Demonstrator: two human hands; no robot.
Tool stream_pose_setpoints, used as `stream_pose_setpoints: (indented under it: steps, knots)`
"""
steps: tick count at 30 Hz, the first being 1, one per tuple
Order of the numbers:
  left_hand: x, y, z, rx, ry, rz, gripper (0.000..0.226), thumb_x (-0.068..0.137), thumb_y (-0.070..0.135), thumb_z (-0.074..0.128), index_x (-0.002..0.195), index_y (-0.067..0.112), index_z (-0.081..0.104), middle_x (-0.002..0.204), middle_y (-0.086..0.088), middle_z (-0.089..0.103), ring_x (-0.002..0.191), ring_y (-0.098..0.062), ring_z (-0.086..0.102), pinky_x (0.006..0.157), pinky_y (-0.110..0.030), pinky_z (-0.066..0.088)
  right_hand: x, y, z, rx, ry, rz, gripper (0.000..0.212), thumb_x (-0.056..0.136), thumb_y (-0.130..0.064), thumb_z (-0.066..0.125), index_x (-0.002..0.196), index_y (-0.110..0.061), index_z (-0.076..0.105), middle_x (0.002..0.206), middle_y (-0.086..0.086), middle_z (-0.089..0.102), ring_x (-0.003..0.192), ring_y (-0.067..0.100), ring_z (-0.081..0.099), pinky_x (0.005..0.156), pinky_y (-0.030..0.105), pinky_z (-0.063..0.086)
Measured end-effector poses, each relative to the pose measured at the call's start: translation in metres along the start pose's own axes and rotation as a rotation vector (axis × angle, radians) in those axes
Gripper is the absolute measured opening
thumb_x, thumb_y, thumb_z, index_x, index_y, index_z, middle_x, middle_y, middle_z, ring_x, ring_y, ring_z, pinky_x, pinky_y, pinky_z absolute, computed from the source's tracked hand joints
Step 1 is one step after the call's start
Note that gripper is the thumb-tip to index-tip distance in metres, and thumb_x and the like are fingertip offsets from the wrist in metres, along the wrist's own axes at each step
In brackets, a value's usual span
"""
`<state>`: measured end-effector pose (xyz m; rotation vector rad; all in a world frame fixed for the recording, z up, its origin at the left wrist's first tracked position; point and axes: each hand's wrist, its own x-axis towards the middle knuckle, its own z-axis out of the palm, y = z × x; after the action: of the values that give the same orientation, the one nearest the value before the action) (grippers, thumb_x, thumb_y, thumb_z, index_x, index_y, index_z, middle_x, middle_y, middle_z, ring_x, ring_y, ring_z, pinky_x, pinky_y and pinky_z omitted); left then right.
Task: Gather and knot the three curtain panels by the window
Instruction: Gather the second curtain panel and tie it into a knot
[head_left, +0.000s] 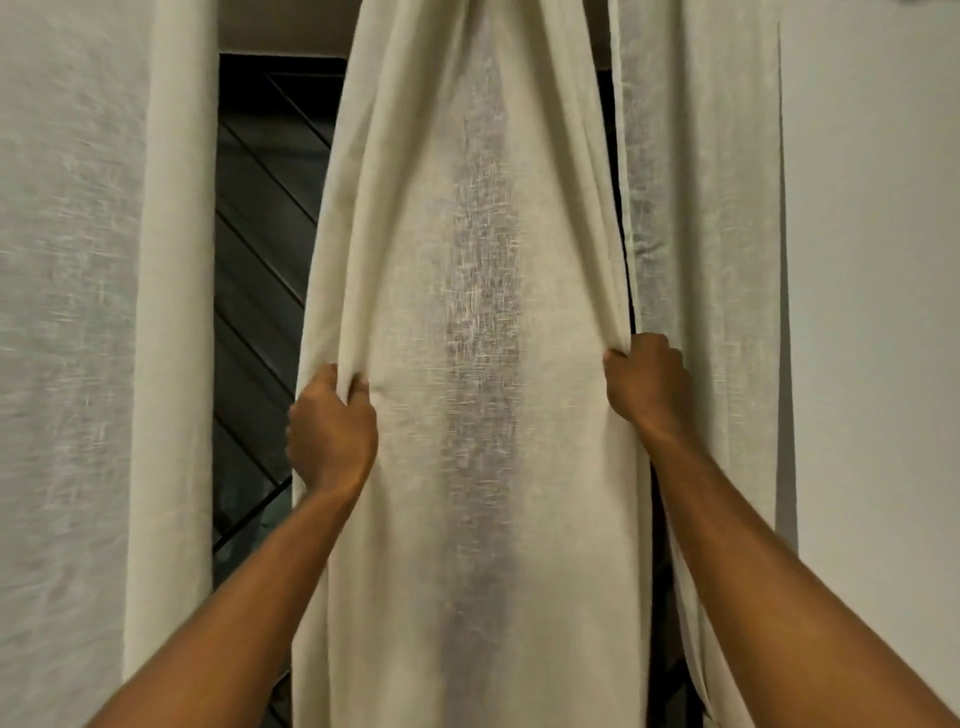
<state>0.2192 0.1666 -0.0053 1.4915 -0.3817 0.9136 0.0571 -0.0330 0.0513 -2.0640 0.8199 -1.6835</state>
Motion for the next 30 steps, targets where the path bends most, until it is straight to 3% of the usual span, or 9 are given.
stream_pose_setpoints:
  steps: [3,6,10,13,16,18,24,27,30]
  knots:
    - [-0.031,0.016,0.004,0.042,-0.082,0.214,0.032,0.095,0.03,0.053,0.12,0.012,0.057,0.101,-0.013,0.066,0.092,-0.036,0.061,0.071,-0.035,0.042,-0.013,-0.012,0.013,0.036,-0.056,-0.081,0.031,0.097,-0.03,0.048,0.109,-0.002,0.056,0.108,0.017,0.061,0.099,0.038,0.059,0.081,0.039,0.049]
    - [-0.066,0.033,0.017,0.096,-0.213,0.438,0.036,0.093,0.027,0.054,0.127,0.016,0.054,0.111,-0.008,0.065,0.096,-0.032,0.062,0.073,-0.036,0.046,-0.034,-0.031,0.028,0.125,-0.16,-0.159,0.049,0.097,-0.047,0.042,0.108,-0.004,0.062,0.11,0.019,0.064,0.102,0.039,0.059,0.087,0.045,0.049]
    - [-0.082,0.047,0.029,0.036,-0.501,0.482,0.014,0.091,0.027,0.054,0.105,0.027,0.051,0.091,0.006,0.057,0.074,-0.014,0.06,0.067,-0.039,0.055,-0.058,-0.052,0.033,0.317,-0.262,-0.171,0.071,0.086,-0.075,0.033,0.086,-0.012,0.067,0.084,0.005,0.068,0.078,0.022,0.064,0.075,0.04,0.051]
    - [-0.083,0.048,0.022,-0.02,-0.654,0.541,0.02,0.087,0.032,0.056,0.107,0.027,0.057,0.095,0.01,0.055,0.077,-0.007,0.058,0.069,-0.033,0.055,-0.053,-0.048,0.034,0.274,-0.222,-0.176,0.043,0.087,-0.055,0.053,0.09,-0.014,0.066,0.086,0.003,0.068,0.08,0.023,0.064,0.076,0.041,0.053]
    - [-0.078,0.041,0.008,-0.038,-0.394,0.659,0.032,0.086,0.035,0.053,0.113,0.026,0.066,0.104,0.01,0.059,0.093,-0.005,0.055,0.075,-0.025,0.051,-0.043,-0.037,0.033,0.237,-0.201,-0.121,0.024,0.09,-0.029,0.054,0.1,-0.011,0.066,0.099,0.008,0.067,0.09,0.027,0.062,0.079,0.038,0.052]
    - [-0.069,0.037,0.005,-0.035,-0.188,0.63,0.032,0.085,0.029,0.057,0.114,0.021,0.067,0.111,0.004,0.058,0.102,-0.011,0.053,0.08,-0.03,0.052,-0.041,-0.031,0.032,0.254,-0.206,-0.105,0.026,0.091,-0.028,0.053,0.107,-0.01,0.065,0.105,0.008,0.066,0.095,0.028,0.061,0.079,0.036,0.05]
    - [-0.046,0.019,0.008,0.114,-0.148,0.288,0.081,0.081,0.032,0.07,0.147,0.027,0.022,0.153,-0.004,0.019,0.139,-0.026,0.024,0.107,-0.048,0.032,-0.04,-0.027,0.035,0.287,-0.215,-0.088,0.027,0.094,-0.031,0.053,0.11,-0.01,0.061,0.112,0.01,0.062,0.099,0.028,0.058,0.086,0.04,0.05]
    - [-0.041,0.011,0.005,0.014,-0.187,0.165,0.083,0.082,0.032,0.071,0.146,0.029,0.02,0.143,-0.001,0.038,0.123,-0.025,0.047,0.092,-0.045,0.047,-0.041,-0.026,0.034,0.277,-0.208,-0.091,0.027,0.095,-0.031,0.052,0.109,-0.01,0.06,0.112,0.009,0.061,0.1,0.028,0.057,0.087,0.039,0.049]
    - [-0.045,0.008,0.006,0.005,-0.29,0.1,0.054,0.085,0.041,0.065,0.129,0.026,0.039,0.12,0.0,0.06,0.102,-0.025,0.061,0.08,-0.044,0.054,-0.041,-0.025,0.036,0.283,-0.217,-0.092,0.025,0.095,-0.031,0.052,0.108,-0.011,0.059,0.112,0.009,0.06,0.101,0.028,0.056,0.086,0.037,0.048]
